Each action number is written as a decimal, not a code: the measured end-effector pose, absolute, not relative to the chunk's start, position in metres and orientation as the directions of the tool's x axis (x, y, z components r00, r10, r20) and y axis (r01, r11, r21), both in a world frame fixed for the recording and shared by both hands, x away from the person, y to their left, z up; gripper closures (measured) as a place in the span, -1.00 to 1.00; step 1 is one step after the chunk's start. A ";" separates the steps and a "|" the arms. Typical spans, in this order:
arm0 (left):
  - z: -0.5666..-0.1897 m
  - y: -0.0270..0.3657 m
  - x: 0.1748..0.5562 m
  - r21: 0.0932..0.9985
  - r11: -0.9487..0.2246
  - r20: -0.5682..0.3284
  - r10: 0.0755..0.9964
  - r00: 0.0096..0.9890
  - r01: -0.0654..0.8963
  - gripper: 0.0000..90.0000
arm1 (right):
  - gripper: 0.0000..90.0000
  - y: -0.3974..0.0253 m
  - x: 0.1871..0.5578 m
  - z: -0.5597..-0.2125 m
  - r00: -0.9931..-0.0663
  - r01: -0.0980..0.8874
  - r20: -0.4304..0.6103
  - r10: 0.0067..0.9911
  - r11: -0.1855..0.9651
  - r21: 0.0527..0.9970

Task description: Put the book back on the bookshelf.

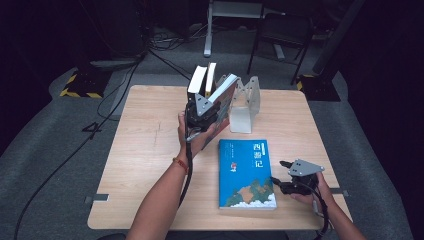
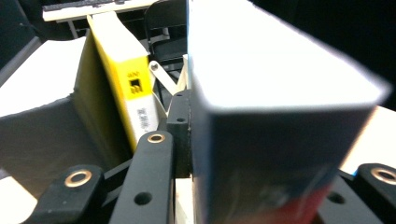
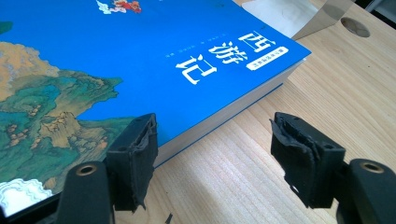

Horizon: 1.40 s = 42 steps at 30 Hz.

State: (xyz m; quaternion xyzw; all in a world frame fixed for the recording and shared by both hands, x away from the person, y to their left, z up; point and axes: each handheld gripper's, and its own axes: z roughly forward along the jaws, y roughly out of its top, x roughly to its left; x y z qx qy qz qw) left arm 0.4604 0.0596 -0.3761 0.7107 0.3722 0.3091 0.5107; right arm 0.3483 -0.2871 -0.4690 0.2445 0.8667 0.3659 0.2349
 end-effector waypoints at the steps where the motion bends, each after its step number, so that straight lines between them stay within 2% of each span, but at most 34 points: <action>1: -0.374 0.060 0.461 0.955 -0.204 0.058 0.842 0.536 0.217 0.56 | -0.28 -0.287 0.348 -0.469 -0.770 0.253 -0.227 0.596 0.613 0.749; 7: -0.358 0.056 0.462 0.946 -0.240 0.085 0.832 0.548 0.217 0.52 | -0.28 -0.287 0.349 -0.469 -0.773 0.255 -0.224 0.593 0.614 0.747; 9: -0.353 0.054 0.462 0.947 -0.239 0.085 0.833 0.547 0.216 0.43 | -0.27 -0.288 0.349 -0.469 -0.774 0.257 -0.222 0.594 0.614 0.746; 12: -0.348 0.050 0.463 0.934 -0.275 0.112 0.830 0.546 0.228 0.54 | -0.27 -0.288 0.348 -0.469 -0.774 0.257 -0.223 0.592 0.616 0.745; 17: -0.343 0.042 0.465 0.910 -0.341 0.171 0.827 0.536 0.236 0.60 | -0.27 -0.288 0.349 -0.470 -0.776 0.263 -0.218 0.591 0.618 0.741; 23: -0.341 0.039 0.477 0.923 -0.289 0.135 0.861 0.491 0.253 0.61 | -0.26 -0.288 0.349 -0.470 -0.778 0.270 -0.213 0.591 0.621 0.736; 33: -0.338 0.012 0.503 0.928 -0.264 0.132 0.893 0.430 0.263 0.61 | -0.27 -0.289 0.349 -0.470 -0.785 0.263 -0.218 0.580 0.631 0.730; 42: -0.341 0.013 0.525 0.943 -0.164 0.053 0.933 0.356 0.289 0.61 | -0.28 -0.290 0.349 -0.471 -0.790 0.257 -0.219 0.573 0.633 0.730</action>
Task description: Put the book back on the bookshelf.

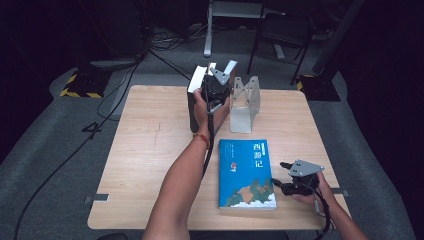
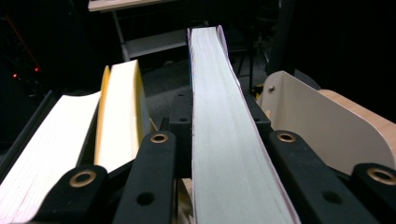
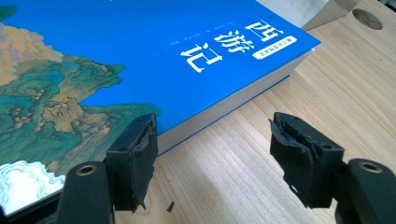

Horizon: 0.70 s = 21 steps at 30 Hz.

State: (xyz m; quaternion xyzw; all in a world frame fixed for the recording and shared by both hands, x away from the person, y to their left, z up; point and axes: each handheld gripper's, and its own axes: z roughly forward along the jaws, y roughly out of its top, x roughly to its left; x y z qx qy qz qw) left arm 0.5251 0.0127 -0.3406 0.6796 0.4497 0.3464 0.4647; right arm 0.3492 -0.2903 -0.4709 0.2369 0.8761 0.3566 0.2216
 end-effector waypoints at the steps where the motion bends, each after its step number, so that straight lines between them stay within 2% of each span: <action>1: -0.341 0.013 0.527 0.943 -0.162 0.052 0.934 0.353 0.290 0.61 | -0.28 -0.290 0.349 -0.471 -0.790 0.257 -0.219 0.572 0.634 0.729; 7: -0.340 0.010 0.532 0.945 -0.119 0.020 0.951 0.309 0.303 0.61 | -0.28 -0.290 0.349 -0.470 -0.791 0.253 -0.226 0.569 0.640 0.725; 11: -0.340 0.004 0.533 0.944 -0.141 0.045 0.951 0.306 0.299 0.60 | -0.28 -0.290 0.350 -0.470 -0.792 0.251 -0.229 0.567 0.643 0.723; 21: -0.339 0.028 0.529 0.930 -0.156 0.046 0.948 0.316 0.332 0.53 | -0.28 -0.289 0.351 -0.470 -0.793 0.248 -0.232 0.564 0.646 0.722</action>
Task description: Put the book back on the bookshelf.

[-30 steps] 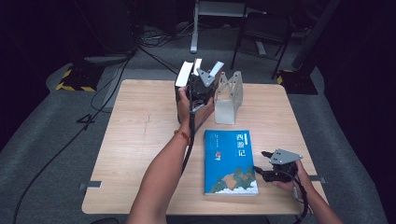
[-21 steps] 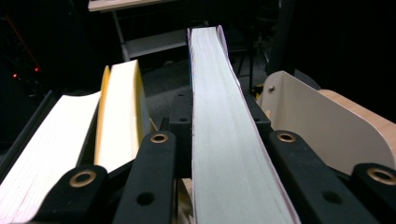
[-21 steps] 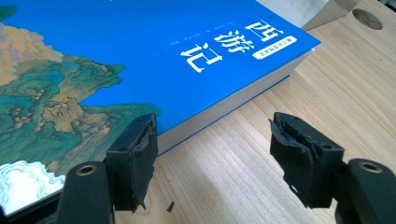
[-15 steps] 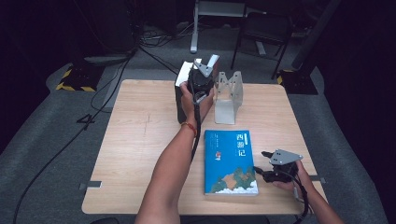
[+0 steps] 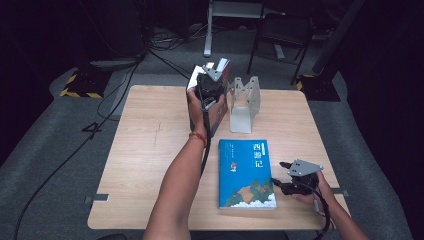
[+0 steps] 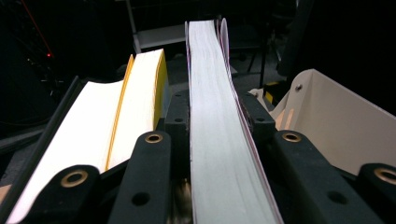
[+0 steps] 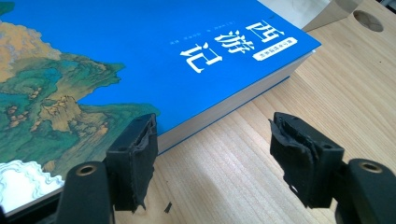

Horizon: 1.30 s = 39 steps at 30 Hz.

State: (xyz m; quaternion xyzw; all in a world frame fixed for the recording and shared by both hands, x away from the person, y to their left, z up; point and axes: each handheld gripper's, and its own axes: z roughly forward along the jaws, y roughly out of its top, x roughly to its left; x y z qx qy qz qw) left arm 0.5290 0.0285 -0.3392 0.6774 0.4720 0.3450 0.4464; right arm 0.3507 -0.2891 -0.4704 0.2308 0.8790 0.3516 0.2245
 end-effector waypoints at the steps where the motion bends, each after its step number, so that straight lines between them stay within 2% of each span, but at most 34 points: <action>1: -0.337 0.030 0.527 0.928 -0.176 0.067 0.946 0.317 0.329 0.50 | -0.28 -0.289 0.351 -0.470 -0.793 0.248 -0.233 0.563 0.647 0.721; 13: -0.333 0.035 0.520 0.913 -0.264 0.142 0.921 0.364 0.311 0.27 | -0.30 -0.290 0.351 -0.471 -0.790 0.256 -0.225 0.570 0.640 0.724; 16: -0.333 0.035 0.518 0.915 -0.258 0.127 0.914 0.386 0.310 0.11 | -0.30 -0.290 0.351 -0.471 -0.789 0.256 -0.228 0.570 0.642 0.723; 22: -0.328 0.037 0.512 0.919 -0.263 0.130 0.905 0.404 0.294 -0.07 | -0.30 -0.290 0.351 -0.471 -0.789 0.252 -0.232 0.569 0.643 0.723; 30: -0.322 0.050 0.504 0.920 -0.248 0.102 0.900 0.424 0.305 -0.18 | -0.30 -0.290 0.351 -0.470 -0.792 0.247 -0.229 0.565 0.641 0.727; 39: -0.320 0.060 0.493 0.914 -0.281 0.135 0.891 0.433 0.293 -0.23 | -0.30 -0.289 0.350 -0.469 -0.792 0.248 -0.228 0.567 0.639 0.728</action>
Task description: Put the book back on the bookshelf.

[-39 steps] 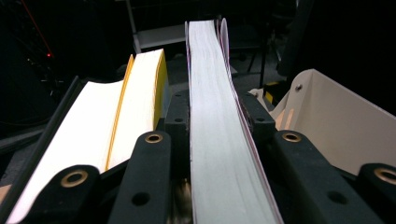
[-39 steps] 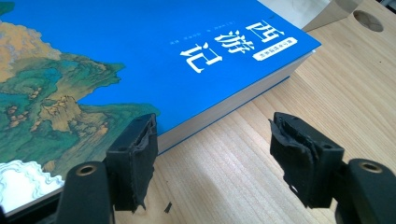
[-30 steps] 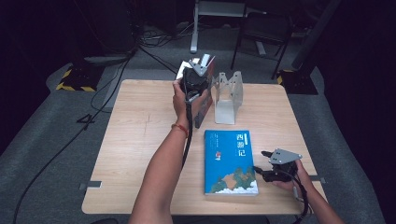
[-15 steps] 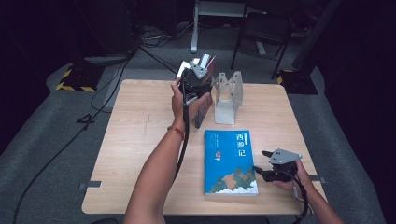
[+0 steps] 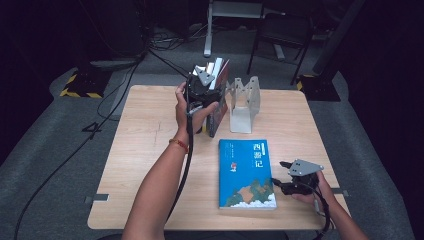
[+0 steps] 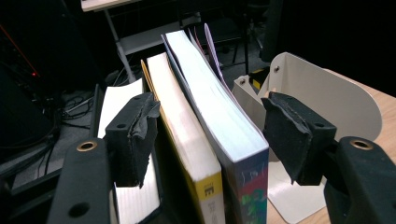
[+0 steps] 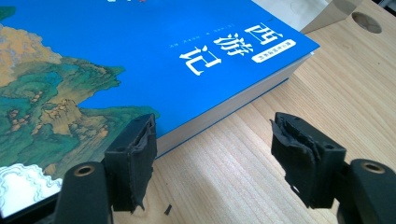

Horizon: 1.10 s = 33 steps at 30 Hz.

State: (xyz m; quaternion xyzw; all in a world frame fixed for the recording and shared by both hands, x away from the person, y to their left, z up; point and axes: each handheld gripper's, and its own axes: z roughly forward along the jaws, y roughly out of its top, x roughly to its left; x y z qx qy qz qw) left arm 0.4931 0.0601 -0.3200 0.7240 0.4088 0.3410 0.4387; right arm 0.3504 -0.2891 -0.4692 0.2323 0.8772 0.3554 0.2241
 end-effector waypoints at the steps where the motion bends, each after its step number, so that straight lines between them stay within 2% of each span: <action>1: -0.320 0.061 0.491 0.913 -0.283 0.135 0.889 0.437 0.293 -0.23 | -0.30 -0.289 0.350 -0.469 -0.792 0.249 -0.227 0.567 0.638 0.729; 18: -0.330 0.084 0.449 0.897 -0.357 0.170 0.823 0.542 0.261 -0.32 | -0.31 -0.289 0.351 -0.469 -0.790 0.251 -0.225 0.570 0.637 0.729; 21: -0.339 0.088 0.442 0.884 -0.392 0.200 0.810 0.552 0.255 -0.33 | -0.30 -0.289 0.351 -0.469 -0.790 0.251 -0.225 0.570 0.637 0.729; 33: -0.395 0.104 0.408 0.825 -0.489 0.209 0.731 0.649 0.285 -0.41 | -0.30 -0.289 0.349 -0.469 -0.792 0.258 -0.221 0.570 0.640 0.724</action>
